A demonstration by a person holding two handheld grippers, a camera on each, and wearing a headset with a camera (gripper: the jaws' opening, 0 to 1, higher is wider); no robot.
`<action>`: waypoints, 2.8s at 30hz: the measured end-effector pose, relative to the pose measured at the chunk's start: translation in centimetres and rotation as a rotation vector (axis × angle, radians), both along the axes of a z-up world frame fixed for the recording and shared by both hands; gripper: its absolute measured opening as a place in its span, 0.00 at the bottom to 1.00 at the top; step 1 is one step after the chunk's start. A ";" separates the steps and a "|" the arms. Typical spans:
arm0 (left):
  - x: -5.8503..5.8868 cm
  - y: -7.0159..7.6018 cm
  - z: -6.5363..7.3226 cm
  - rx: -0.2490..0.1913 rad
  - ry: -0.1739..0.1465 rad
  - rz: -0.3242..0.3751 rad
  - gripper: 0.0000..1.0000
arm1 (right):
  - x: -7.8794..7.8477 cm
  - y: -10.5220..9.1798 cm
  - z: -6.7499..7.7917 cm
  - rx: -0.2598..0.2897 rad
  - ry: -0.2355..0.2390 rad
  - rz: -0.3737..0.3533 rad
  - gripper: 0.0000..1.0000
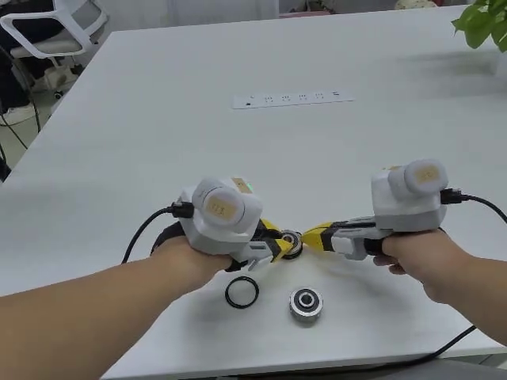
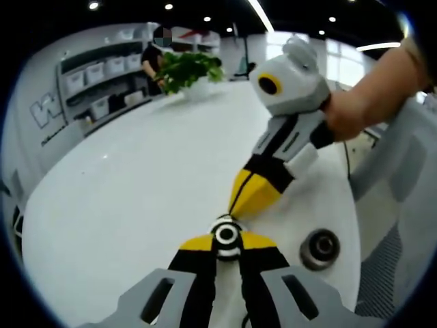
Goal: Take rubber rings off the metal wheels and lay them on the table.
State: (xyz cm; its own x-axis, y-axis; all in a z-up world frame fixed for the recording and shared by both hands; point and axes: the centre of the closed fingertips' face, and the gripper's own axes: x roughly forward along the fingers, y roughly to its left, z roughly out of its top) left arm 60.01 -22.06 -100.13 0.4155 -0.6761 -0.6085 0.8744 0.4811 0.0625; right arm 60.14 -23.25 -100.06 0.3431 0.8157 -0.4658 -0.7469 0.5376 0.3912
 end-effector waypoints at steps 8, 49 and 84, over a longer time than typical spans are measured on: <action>0.0 0.0 0.0 0.003 -0.004 0.002 0.12 | -0.1 0.3 0.2 0.006 0.008 0.009 0.00; -1.5 0.5 2.2 -0.041 -0.003 -0.054 0.29 | -0.1 1.2 2.3 0.089 0.000 0.035 0.00; -6.3 8.3 7.2 -0.173 -0.009 0.003 0.73 | -3.3 4.9 4.3 0.123 0.036 0.154 0.00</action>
